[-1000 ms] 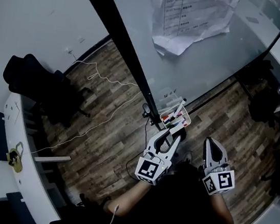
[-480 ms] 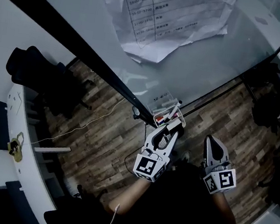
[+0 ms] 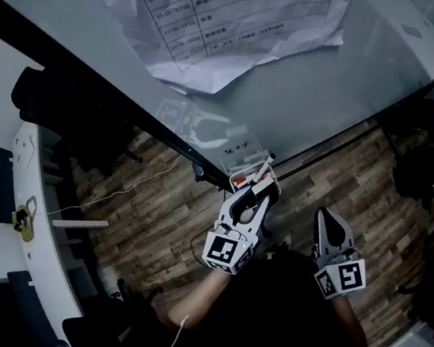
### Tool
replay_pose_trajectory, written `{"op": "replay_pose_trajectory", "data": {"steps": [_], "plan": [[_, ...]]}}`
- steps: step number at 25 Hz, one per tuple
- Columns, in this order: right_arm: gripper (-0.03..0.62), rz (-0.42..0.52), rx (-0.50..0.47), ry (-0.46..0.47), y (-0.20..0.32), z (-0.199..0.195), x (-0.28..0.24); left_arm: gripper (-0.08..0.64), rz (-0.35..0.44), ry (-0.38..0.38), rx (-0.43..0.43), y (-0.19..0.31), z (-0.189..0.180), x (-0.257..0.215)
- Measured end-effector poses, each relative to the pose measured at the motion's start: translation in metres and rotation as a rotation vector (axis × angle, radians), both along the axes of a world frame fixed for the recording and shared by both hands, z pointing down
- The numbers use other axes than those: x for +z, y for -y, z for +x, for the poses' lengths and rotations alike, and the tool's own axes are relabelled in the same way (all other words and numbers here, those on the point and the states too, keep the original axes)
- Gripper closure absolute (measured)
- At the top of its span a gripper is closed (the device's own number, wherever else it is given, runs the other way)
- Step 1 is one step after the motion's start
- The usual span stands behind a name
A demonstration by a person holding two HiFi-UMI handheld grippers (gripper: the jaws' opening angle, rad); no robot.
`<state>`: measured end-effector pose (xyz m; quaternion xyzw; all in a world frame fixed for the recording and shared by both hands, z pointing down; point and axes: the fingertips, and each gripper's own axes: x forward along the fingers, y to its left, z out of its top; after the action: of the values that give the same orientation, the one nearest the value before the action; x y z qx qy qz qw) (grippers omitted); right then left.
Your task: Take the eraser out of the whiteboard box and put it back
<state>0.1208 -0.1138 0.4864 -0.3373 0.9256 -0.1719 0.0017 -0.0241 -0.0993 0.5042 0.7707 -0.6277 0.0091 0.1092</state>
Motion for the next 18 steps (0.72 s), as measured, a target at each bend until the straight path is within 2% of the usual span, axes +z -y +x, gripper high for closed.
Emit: {"op": "replay_pose_trajectory", "data": {"steps": [10, 18], "plan": [[0.577, -0.006, -0.032, 0.009, 0.01, 0.001, 0.007, 0.41, -0.017, -0.006, -0.048, 0.009, -0.006, 0.011], [0.577, -0.015, -0.029, 0.006, 0.017, 0.006, 0.01, 0.41, -0.034, 0.007, -0.041, 0.018, -0.005, 0.021]]}}
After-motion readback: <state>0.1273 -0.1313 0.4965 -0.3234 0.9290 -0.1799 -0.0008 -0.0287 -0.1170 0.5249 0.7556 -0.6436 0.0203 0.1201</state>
